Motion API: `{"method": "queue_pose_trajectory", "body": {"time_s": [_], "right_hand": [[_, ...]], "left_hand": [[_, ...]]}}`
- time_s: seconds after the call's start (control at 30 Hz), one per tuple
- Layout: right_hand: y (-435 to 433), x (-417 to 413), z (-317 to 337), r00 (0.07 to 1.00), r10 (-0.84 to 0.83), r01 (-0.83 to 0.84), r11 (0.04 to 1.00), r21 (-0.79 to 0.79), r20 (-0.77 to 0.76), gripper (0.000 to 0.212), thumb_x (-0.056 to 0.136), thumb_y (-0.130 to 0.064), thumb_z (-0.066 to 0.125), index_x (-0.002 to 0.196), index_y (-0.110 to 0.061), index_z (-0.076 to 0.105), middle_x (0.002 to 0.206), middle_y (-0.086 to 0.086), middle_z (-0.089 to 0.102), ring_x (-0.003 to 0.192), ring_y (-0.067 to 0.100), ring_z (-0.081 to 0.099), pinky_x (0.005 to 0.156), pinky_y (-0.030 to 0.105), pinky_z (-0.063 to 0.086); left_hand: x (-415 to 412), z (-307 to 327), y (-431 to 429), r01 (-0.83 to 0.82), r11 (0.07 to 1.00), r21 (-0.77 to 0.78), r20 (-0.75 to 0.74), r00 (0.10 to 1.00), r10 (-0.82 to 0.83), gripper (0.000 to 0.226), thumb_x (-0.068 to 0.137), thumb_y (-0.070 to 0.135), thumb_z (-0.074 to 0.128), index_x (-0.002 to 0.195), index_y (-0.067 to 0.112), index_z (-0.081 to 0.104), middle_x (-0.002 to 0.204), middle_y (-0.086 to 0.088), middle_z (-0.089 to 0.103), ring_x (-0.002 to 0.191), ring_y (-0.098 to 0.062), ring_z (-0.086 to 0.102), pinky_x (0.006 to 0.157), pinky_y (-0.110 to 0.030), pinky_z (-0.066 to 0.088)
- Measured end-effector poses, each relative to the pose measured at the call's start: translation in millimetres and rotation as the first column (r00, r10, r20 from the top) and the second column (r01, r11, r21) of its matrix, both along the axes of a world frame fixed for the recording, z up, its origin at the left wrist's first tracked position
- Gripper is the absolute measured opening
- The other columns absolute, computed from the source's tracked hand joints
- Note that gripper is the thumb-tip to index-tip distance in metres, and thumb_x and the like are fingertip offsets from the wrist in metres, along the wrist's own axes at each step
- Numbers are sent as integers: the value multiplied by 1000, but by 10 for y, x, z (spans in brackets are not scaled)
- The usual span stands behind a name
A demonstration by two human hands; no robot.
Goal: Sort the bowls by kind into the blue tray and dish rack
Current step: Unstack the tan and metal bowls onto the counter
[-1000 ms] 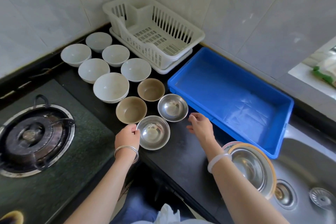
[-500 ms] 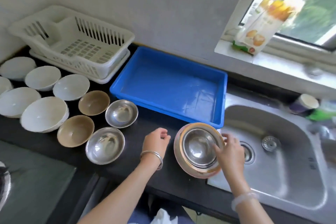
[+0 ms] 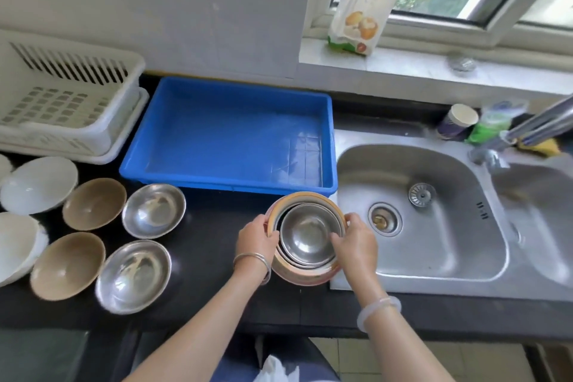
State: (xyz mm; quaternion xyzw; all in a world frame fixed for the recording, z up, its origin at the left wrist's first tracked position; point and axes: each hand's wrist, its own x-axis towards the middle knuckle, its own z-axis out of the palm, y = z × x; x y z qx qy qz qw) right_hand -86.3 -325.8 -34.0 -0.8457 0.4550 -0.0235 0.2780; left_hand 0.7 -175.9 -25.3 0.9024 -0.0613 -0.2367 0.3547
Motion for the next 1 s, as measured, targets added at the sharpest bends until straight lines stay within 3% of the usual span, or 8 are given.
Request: {"method": "queue_pose_trajectory", "body": {"time_s": [0.17, 0.3, 0.47, 0.77, 1.0], "right_hand": [[-25, -2, 38, 999, 21, -23, 999, -34, -41, 20, 80, -14, 57, 98, -15, 66, 85, 8, 70, 72, 27, 57, 61, 27, 38], [-45, -28, 53, 999, -9, 7, 999, -49, -42, 19, 84, -18, 58, 99, -14, 69, 85, 9, 72, 78, 29, 64, 62, 26, 40], [-32, -37, 53, 999, -25, 24, 999, -33, -31, 17, 83, -16, 59, 98, -10, 63, 87, 11, 71, 80, 32, 63, 63, 29, 41], [23, -16, 29, 999, -25, 23, 999, -38, -41, 24, 77, -21, 73, 90, -9, 57, 85, 9, 66, 71, 25, 52, 61, 27, 36], [15, 1, 79, 995, 36, -44, 996, -83, -94, 15, 83, -14, 55, 95, -8, 62, 89, 12, 69, 81, 32, 61, 62, 28, 37]], "left_hand": [[10, -2, 9, 7, 1000, -10, -11, 1000, -7, 10, 86, 17, 59, 96, 16, 60, 86, 0, 63, 76, -16, 62, 65, -24, 46], [22, -7, 9, 7, 1000, -16, -13, 1000, -8, 10, 86, 16, 58, 96, 15, 60, 87, -2, 65, 76, -17, 62, 65, -25, 48], [9, -29, -4, 27, 1000, -3, -9, 1000, -27, 19, 85, 28, 62, 99, 16, 57, 85, 3, 60, 74, -14, 57, 65, -23, 44], [19, -68, -59, 28, 999, 44, 24, 999, -29, 19, 81, 16, 65, 98, 17, 55, 94, -2, 63, 80, -18, 61, 69, -27, 51], [38, -97, -51, 24, 1000, 18, 4, 1000, -24, 15, 81, 16, 64, 88, 20, 52, 89, -3, 63, 74, -17, 61, 62, -25, 46]]}}
